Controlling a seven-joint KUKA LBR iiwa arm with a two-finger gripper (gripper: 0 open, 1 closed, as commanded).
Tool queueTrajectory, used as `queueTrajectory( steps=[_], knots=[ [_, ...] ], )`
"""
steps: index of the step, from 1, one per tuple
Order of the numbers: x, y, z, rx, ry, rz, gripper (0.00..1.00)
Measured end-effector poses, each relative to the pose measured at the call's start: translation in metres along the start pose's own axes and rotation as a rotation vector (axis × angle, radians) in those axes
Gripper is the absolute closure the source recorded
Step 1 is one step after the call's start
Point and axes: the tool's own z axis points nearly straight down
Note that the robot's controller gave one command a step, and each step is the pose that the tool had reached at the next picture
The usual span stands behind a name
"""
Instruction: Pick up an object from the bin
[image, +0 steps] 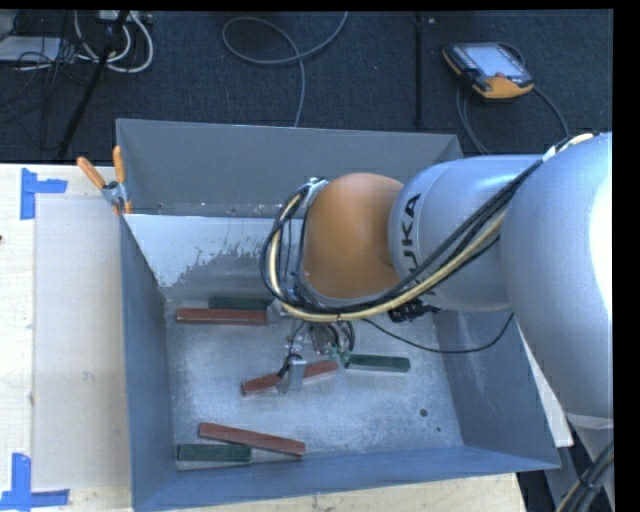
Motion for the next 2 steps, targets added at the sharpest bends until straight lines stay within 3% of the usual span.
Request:
queueTrajectory(
  steps=[1, 2],
  knots=[
    [0.009, -0.014, 0.033, 0.002, 0.008, -0.015, 0.0],
    [0.005, -0.015, 0.004, 0.001, 0.002, 0.117, 0.0]
  ],
)
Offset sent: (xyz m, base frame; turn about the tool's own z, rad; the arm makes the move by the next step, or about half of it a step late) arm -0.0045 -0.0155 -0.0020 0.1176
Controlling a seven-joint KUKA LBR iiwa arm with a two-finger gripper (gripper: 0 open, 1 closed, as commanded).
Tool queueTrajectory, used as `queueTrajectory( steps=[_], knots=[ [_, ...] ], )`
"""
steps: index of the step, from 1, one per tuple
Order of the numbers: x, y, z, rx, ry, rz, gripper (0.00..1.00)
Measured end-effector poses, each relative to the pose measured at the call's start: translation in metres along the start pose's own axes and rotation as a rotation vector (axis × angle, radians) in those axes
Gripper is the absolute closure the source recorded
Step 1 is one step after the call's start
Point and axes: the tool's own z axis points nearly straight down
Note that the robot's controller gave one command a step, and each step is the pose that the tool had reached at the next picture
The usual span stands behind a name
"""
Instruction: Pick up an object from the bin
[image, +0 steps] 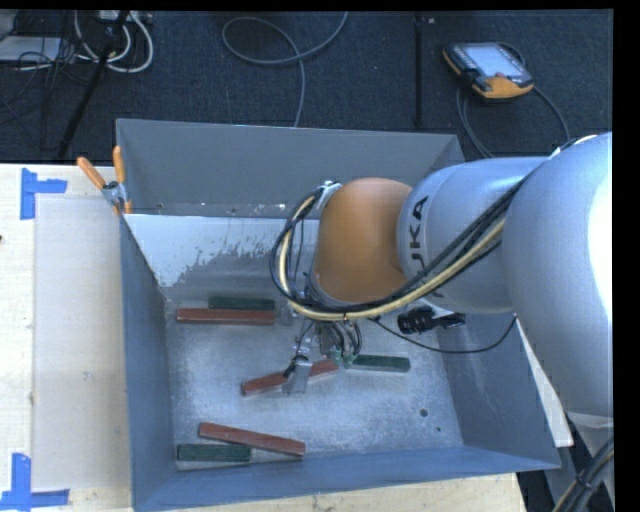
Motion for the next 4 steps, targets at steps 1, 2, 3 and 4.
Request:
queueTrajectory(
  steps=[1, 2, 3, 4],
  knots=[
    [0.003, 0.001, 0.021, 0.001, 0.001, -0.114, 0.0],
    [0.007, -0.008, 0.035, 0.0, 0.001, -0.018, 1.0],
    [0.007, -0.008, 0.035, 0.0, 0.002, -0.018, 1.0],
    [0.008, -0.009, 0.031, 0.001, 0.005, -0.017, 1.0]
  ],
)
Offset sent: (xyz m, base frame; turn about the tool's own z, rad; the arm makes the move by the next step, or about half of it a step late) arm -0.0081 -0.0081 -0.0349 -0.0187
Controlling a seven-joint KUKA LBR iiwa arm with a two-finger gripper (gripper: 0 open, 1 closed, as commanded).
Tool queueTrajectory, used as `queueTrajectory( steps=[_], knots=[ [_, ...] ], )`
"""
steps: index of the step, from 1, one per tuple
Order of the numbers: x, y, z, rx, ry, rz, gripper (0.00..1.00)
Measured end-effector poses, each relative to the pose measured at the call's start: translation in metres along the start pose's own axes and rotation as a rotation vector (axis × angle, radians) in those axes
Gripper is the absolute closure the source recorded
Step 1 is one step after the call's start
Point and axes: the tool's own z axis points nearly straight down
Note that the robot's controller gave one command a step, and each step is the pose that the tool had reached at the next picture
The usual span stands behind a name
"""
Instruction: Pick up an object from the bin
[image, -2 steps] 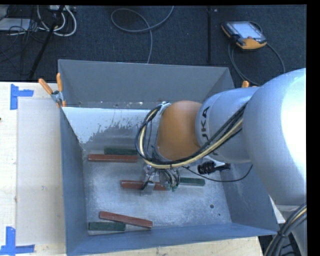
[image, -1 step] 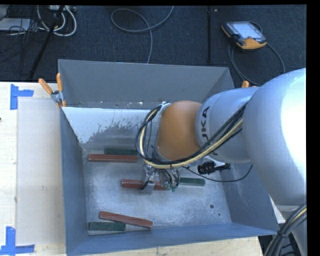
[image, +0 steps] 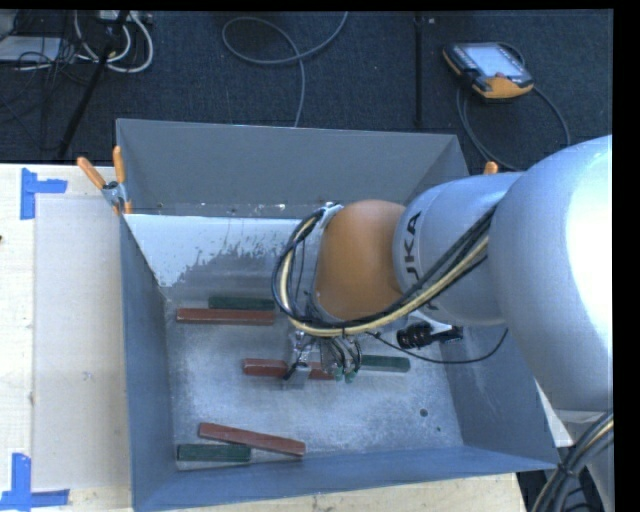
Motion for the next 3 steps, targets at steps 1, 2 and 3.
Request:
queueTrajectory(
  steps=[1, 2, 3],
  knots=[
    [0.001, 0.0, -0.017, 0.001, 0.001, 0.0, 1.0],
    [0.0, 0.0, -0.032, 0.0, 0.0, 0.001, 1.0],
    [0.001, 0.0, -0.051, 0.0, 0.0, 0.001, 1.0]
  ],
)
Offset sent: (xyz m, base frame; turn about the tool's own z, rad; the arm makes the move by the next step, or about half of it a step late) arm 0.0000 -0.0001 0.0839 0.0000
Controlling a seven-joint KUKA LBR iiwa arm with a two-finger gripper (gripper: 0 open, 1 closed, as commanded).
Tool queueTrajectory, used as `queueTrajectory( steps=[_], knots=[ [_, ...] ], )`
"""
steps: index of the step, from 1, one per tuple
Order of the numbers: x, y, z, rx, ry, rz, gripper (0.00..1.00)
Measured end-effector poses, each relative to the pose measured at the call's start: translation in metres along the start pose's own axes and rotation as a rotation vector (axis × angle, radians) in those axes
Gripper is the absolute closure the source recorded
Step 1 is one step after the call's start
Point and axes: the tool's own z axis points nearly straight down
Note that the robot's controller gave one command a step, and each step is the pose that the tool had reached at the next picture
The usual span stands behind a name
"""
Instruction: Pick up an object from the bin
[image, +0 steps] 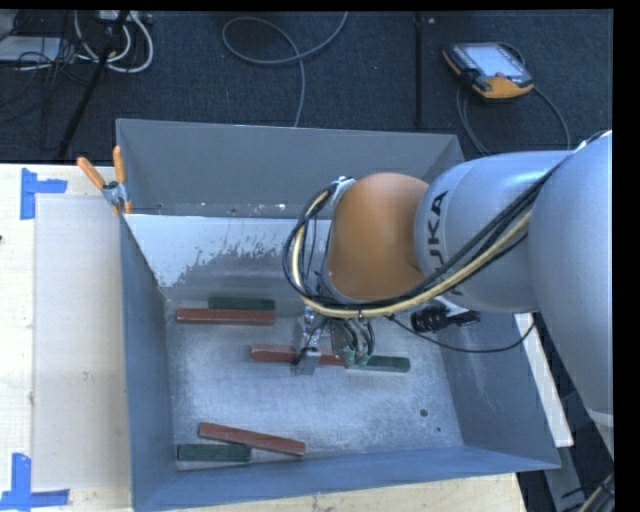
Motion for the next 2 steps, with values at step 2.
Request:
queueTrajectory(
  steps=[2],
  knots=[
    [-0.001, 0.0, -0.03, -0.002, -0.007, 0.0, 1.0]
  ],
)
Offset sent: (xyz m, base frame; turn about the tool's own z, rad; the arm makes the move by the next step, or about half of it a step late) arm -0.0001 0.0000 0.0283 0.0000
